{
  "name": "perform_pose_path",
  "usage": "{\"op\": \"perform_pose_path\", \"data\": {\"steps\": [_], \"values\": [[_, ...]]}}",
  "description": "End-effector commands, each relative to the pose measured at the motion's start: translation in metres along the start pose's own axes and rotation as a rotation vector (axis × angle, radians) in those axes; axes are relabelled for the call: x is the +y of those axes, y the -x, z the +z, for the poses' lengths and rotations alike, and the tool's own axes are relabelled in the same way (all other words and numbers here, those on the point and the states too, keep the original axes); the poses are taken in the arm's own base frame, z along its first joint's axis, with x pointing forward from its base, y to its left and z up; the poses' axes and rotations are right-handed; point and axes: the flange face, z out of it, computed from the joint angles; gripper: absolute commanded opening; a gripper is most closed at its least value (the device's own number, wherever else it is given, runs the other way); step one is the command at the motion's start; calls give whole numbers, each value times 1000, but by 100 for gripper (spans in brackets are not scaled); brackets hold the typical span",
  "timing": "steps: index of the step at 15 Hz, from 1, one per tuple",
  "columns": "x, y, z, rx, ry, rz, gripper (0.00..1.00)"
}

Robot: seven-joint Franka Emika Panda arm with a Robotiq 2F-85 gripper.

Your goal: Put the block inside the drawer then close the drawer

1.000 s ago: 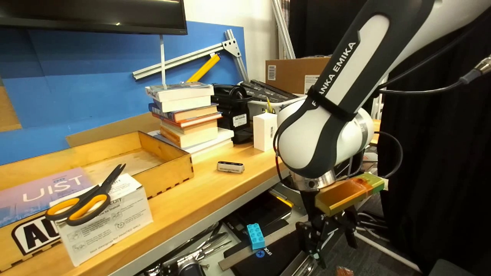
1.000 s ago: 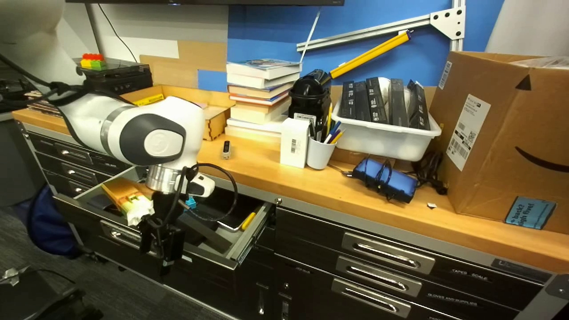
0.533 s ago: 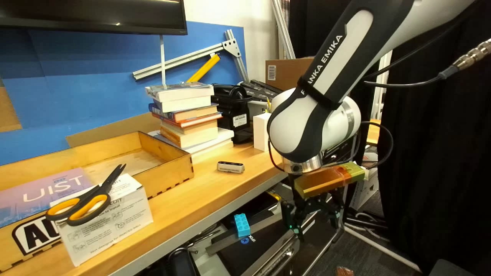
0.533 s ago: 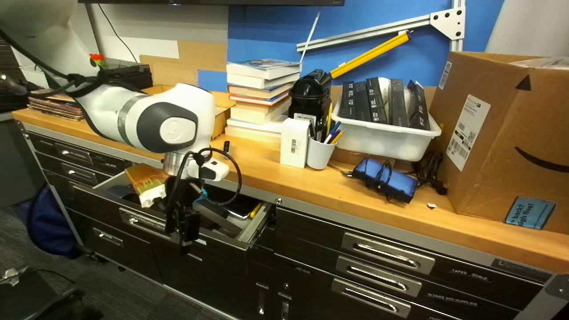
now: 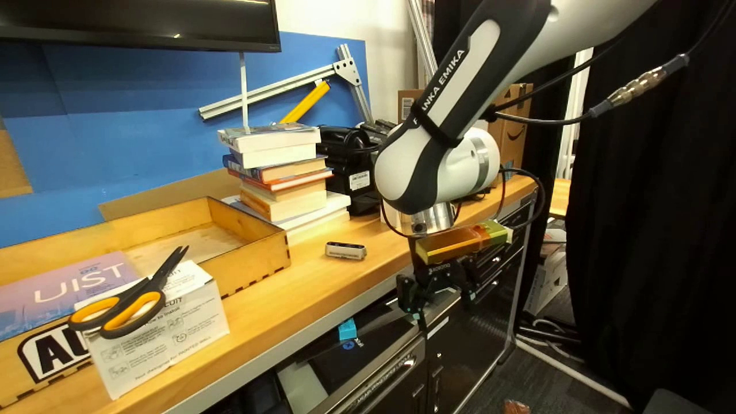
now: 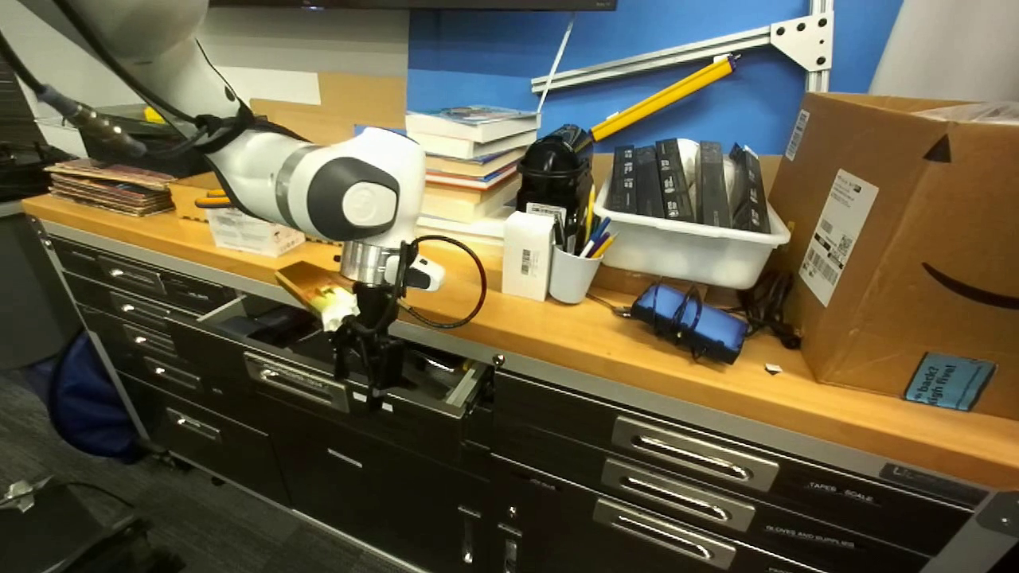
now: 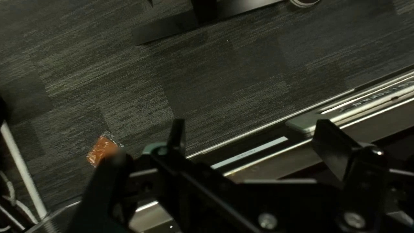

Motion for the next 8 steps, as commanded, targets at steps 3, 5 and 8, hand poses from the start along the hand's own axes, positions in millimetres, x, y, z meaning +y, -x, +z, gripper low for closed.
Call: {"op": "perform_pose_path", "data": {"steps": [3, 5, 8], "values": [[0, -41, -9, -127, -23, -85, 100], [-1, -51, -12, -179, -39, -105, 100], [1, -53, -26, -234, -101, -224, 100]]}}
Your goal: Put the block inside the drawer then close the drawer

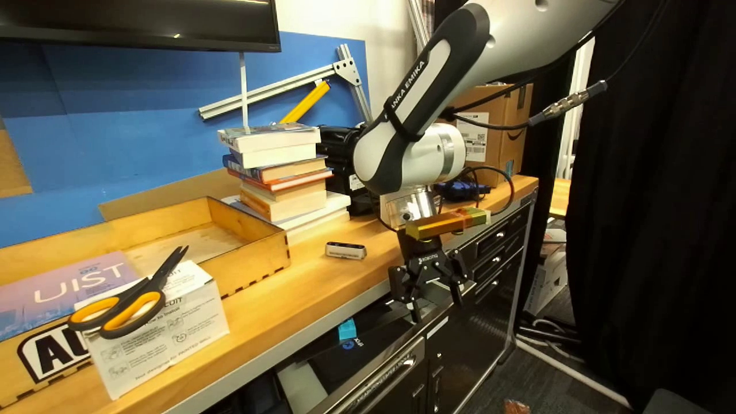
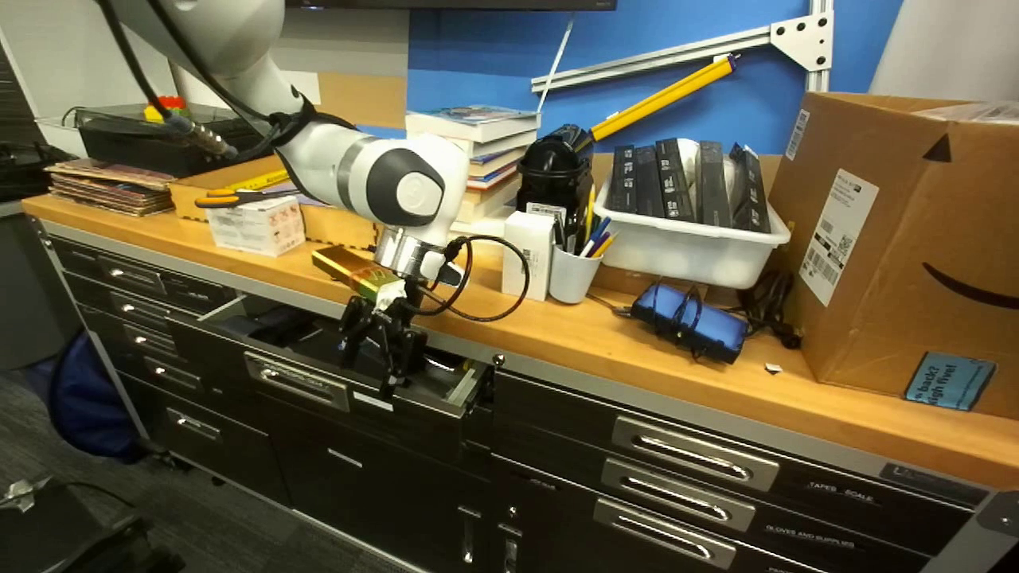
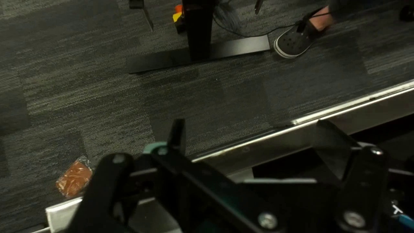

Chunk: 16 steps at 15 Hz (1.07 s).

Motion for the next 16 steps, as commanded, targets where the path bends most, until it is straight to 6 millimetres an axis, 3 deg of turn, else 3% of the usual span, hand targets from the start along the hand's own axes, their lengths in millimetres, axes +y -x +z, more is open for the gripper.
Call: {"op": "perform_pose_path", "data": {"steps": [1, 4, 7, 9, 11, 15, 16], "values": [[2, -5, -25, -37, -73, -146, 100], [4, 23, -57, 35, -17, -236, 100], [-6, 55, -76, 109, 76, -243, 100], [-17, 84, -76, 160, 111, -203, 100], [-32, 107, -65, 215, 123, -117, 100], [-60, 129, -18, 182, 106, -57, 100], [-54, 113, -31, 172, 111, -70, 100]]}}
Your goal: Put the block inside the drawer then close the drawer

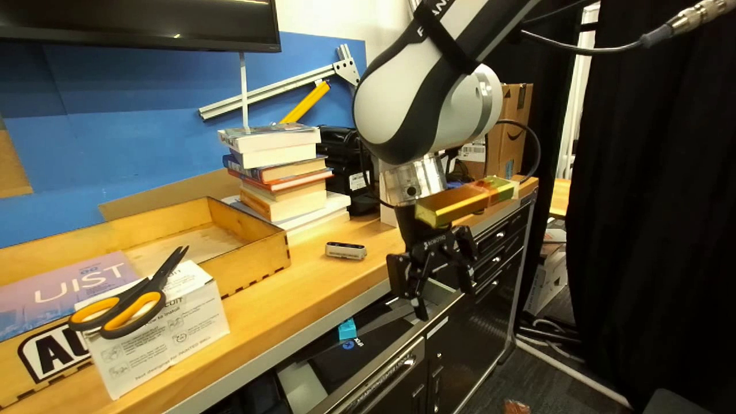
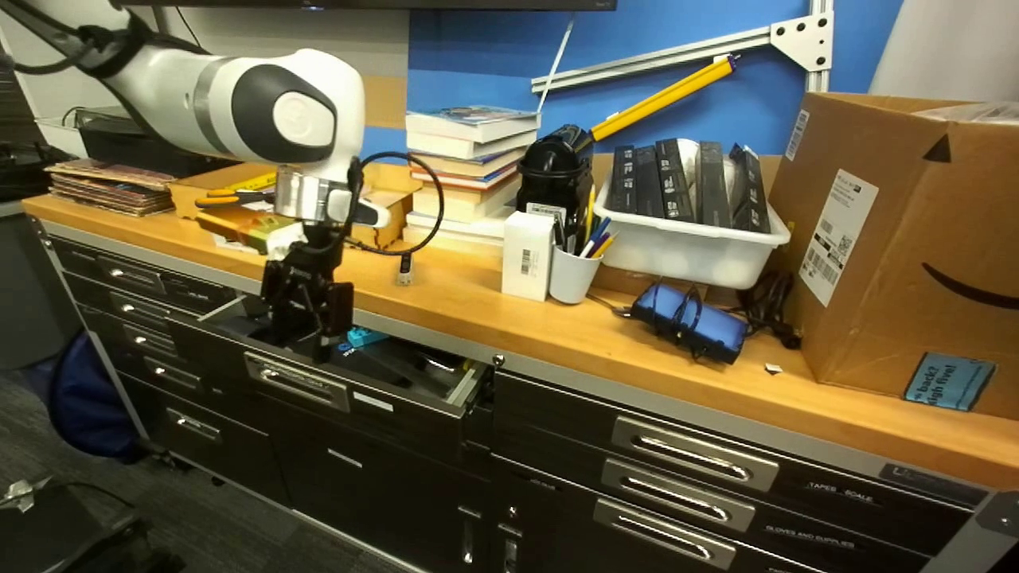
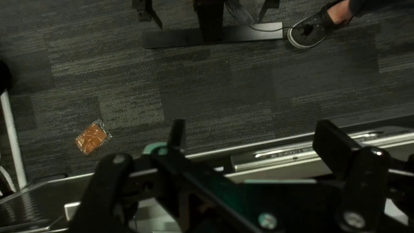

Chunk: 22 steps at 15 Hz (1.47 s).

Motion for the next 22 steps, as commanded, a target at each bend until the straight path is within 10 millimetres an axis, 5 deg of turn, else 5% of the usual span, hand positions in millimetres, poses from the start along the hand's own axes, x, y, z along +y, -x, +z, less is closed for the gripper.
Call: {"op": "perform_pose_path", "data": {"steps": [1, 5, 13, 17, 22], "values": [[-6, 6, 8, -12, 5, -1, 100], [-9, 9, 16, -19, 9, 2, 100], [-22, -37, 55, -136, -9, -203, 100], [-31, -71, 77, -40, -41, -164, 100], [-37, -98, 80, 151, -151, -64, 100]]}}
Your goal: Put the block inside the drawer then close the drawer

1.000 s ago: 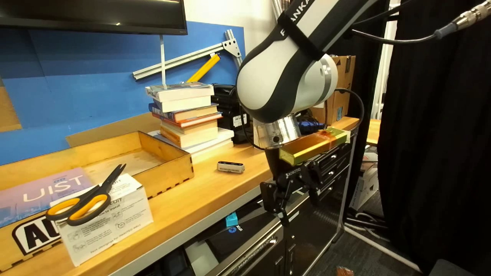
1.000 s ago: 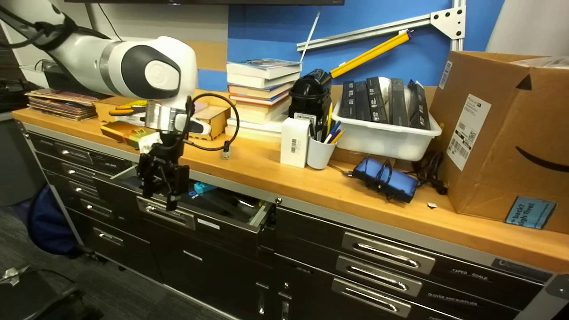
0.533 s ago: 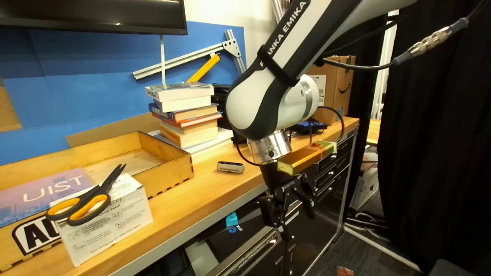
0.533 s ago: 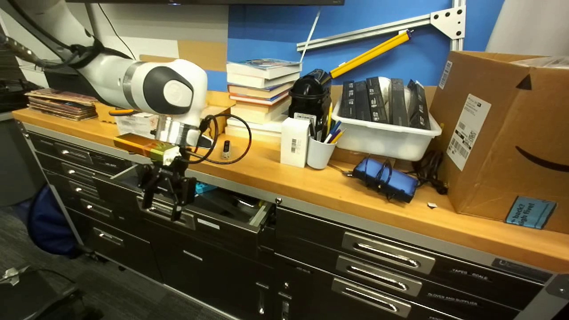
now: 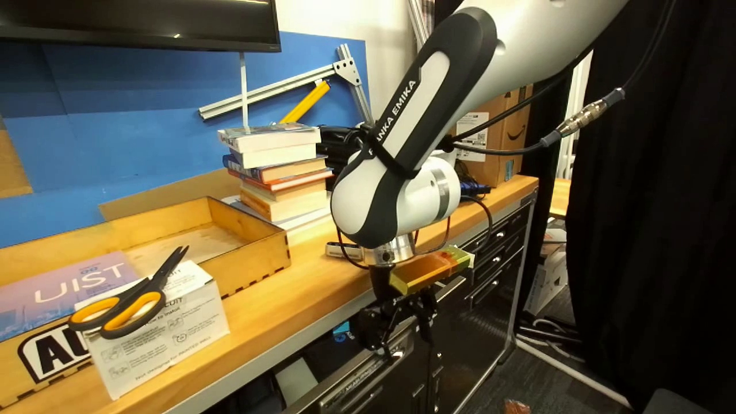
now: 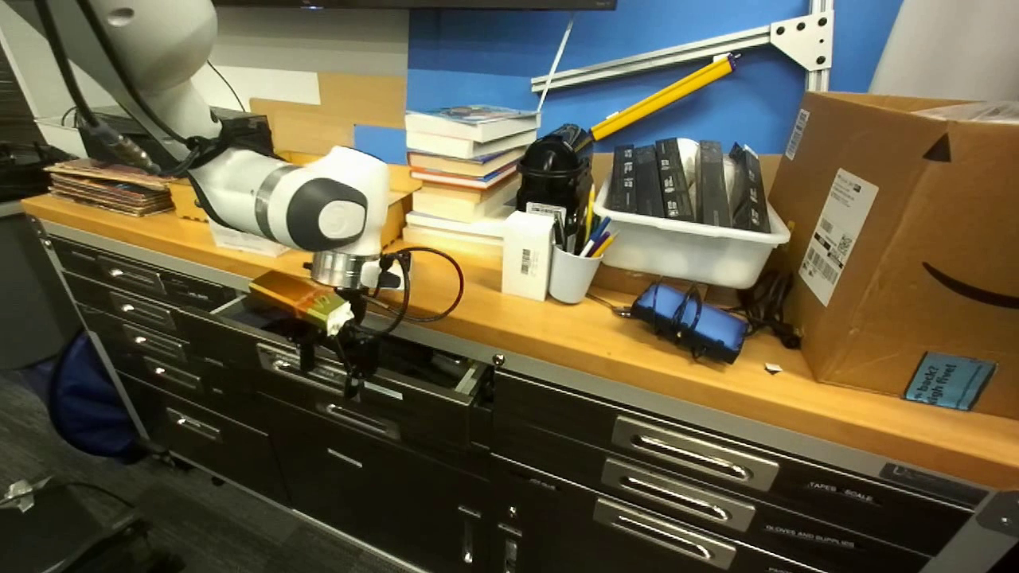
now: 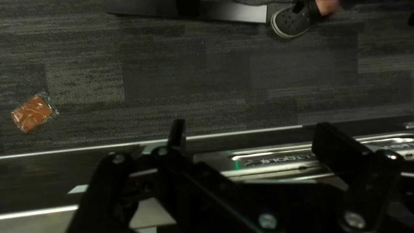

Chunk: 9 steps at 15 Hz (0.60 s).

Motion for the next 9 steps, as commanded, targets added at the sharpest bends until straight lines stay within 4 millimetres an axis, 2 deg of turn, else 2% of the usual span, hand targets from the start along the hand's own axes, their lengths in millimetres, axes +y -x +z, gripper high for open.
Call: {"op": "perform_pose_path", "data": {"steps": [1, 5, 7, 9], "values": [[-5, -25, -6, 163, -73, 83, 100], [-14, -37, -5, 352, -89, 145, 100], [-21, -24, -1, 372, -81, 139, 100], [-25, -3, 0, 313, -64, 81, 100]]}}
